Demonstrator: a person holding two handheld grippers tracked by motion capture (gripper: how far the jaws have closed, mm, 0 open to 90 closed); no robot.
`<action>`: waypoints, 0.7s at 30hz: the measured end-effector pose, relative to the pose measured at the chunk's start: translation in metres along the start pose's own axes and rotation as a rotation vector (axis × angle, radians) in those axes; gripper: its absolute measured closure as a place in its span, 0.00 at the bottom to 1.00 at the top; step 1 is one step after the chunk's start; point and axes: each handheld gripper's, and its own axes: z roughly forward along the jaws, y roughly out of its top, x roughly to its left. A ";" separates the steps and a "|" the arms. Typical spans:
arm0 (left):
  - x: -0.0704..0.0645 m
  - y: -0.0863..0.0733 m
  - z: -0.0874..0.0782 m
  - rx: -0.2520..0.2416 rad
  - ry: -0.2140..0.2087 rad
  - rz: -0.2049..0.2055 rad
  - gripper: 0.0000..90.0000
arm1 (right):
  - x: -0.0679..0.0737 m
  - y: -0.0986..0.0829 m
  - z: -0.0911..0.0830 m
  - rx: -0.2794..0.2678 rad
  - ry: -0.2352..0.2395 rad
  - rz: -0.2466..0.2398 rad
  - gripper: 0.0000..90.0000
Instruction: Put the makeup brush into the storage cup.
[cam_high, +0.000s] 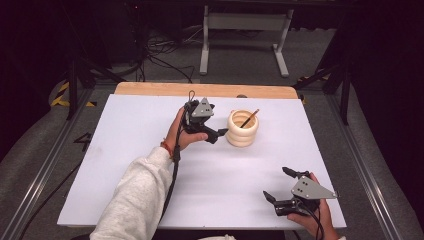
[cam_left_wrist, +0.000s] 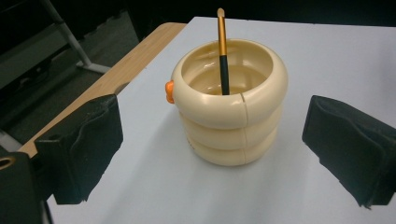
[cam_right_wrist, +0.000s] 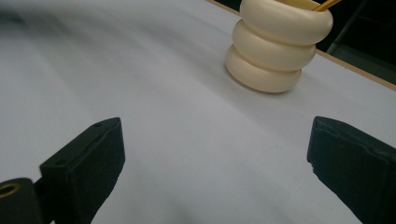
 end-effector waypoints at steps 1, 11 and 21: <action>0.000 -0.001 -0.001 0.002 0.001 0.004 0.07 | 0.000 0.000 0.000 0.000 0.000 0.001 0.06; -0.001 -0.010 -0.014 0.026 0.017 0.018 0.07 | -0.002 -0.001 -0.001 -0.007 -0.011 0.012 0.05; -0.006 -0.018 -0.023 0.042 0.013 0.037 0.07 | -0.003 -0.001 -0.002 -0.013 -0.020 0.014 0.05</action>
